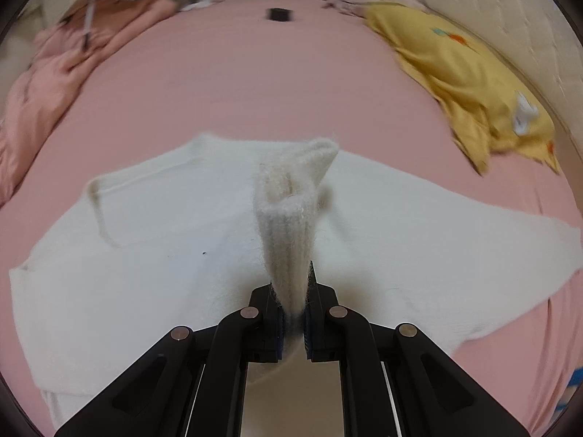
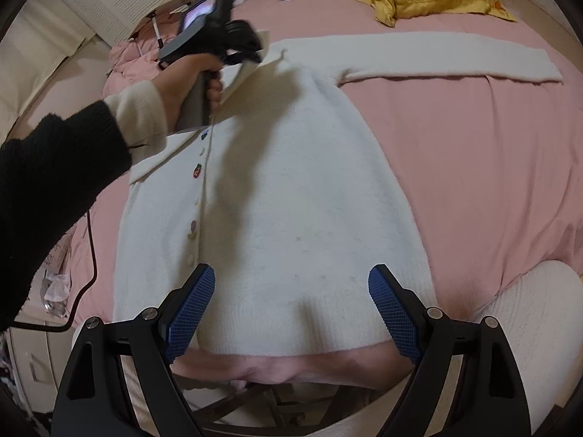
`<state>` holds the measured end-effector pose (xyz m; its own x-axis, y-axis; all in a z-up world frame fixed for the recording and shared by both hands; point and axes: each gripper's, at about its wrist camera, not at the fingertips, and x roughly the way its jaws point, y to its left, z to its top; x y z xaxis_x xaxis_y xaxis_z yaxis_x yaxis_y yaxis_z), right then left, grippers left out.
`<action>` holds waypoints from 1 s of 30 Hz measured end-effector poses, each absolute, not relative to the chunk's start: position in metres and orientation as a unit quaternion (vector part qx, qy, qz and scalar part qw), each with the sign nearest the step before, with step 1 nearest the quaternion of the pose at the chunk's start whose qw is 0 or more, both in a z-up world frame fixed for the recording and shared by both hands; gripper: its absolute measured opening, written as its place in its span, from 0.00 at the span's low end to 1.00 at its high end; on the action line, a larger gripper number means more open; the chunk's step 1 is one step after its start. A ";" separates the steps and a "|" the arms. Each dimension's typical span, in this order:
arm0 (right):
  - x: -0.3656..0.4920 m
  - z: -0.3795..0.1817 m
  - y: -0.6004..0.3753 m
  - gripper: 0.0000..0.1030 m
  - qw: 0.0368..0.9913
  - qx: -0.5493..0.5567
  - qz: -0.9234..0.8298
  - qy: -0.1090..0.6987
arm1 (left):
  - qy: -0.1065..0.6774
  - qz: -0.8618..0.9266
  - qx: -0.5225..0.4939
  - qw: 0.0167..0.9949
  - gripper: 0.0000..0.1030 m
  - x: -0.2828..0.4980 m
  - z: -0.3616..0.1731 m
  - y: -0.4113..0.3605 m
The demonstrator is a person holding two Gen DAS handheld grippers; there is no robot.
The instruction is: Fold clothes
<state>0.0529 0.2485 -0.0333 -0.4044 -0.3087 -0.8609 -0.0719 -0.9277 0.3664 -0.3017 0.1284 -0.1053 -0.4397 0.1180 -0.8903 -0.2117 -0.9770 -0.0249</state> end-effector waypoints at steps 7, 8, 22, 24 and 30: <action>0.054 -0.043 0.264 0.84 0.063 0.550 -0.811 -0.192 | 0.067 0.835 -0.532 0.122 0.08 -0.283 -0.132 0.170; 0.053 -0.045 0.266 0.84 0.062 0.551 -0.809 -0.194 | 0.079 0.832 -0.535 0.122 0.08 -0.280 -0.138 0.174; 0.050 -0.044 0.266 0.84 0.060 0.555 -0.807 -0.193 | 0.021 0.822 -0.533 0.200 0.71 -0.250 -0.124 0.176; 0.050 -0.043 0.265 0.84 0.058 0.556 -0.807 -0.189 | -0.062 0.796 -0.543 0.260 0.78 -0.235 -0.114 0.165; 0.048 -0.039 0.263 0.84 0.050 0.555 -0.813 -0.171 | -0.156 0.819 -0.515 0.198 0.79 -0.204 -0.100 0.057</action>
<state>0.0480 0.2634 -0.0393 -0.3794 -0.2705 -0.8848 -0.1085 -0.9367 0.3328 -0.2038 0.0571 -0.0997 -0.3903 0.4851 -0.7825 -0.1636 -0.8730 -0.4595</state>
